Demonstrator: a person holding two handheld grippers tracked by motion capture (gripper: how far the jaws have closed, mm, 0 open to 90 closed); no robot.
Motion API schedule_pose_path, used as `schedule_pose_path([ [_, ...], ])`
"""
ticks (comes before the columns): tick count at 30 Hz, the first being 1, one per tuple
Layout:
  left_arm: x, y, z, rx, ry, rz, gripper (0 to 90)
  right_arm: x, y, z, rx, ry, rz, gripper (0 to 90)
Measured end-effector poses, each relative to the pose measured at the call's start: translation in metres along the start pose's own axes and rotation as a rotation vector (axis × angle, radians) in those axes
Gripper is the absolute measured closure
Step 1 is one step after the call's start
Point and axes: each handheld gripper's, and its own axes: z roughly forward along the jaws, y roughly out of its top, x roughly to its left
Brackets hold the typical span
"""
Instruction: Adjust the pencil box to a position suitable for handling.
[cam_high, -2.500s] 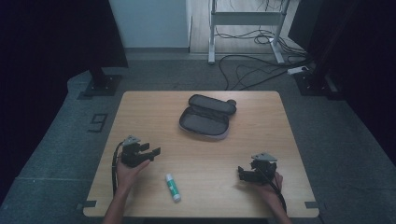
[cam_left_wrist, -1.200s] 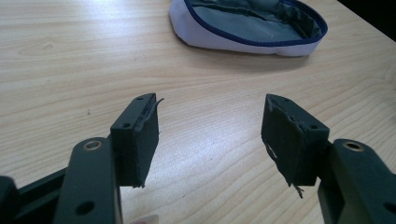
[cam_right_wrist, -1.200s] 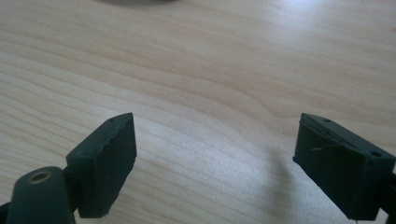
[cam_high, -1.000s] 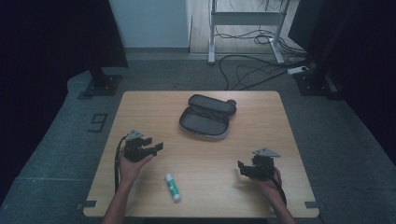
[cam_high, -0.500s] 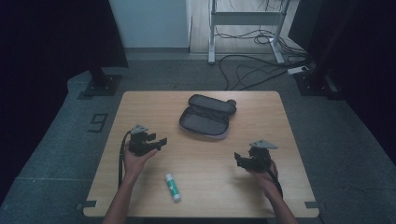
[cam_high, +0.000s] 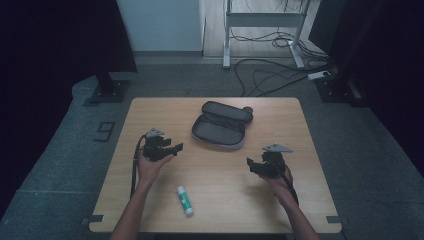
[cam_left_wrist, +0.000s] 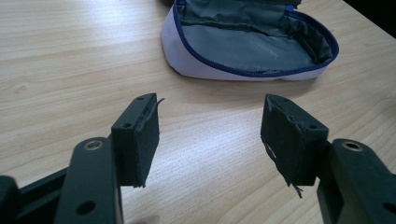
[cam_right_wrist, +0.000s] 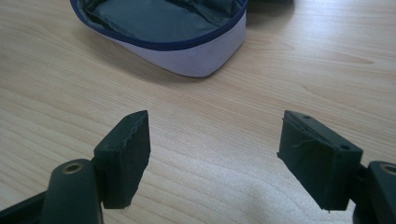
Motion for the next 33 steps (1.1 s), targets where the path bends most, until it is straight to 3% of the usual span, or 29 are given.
schedule_pose_path([
  [17, -0.007, 0.019, 0.016, 0.011, 0.008, 0.018, 38.0, 0.001, 0.019, 0.006, -0.009, 0.008, 0.003, 26.5],
  [33, -0.013, 0.032, 0.04, 0.008, 0.02, 0.002, 38.7, 0.004, 0.032, 0.02, -0.001, 0.012, 0.013, 26.8],
])
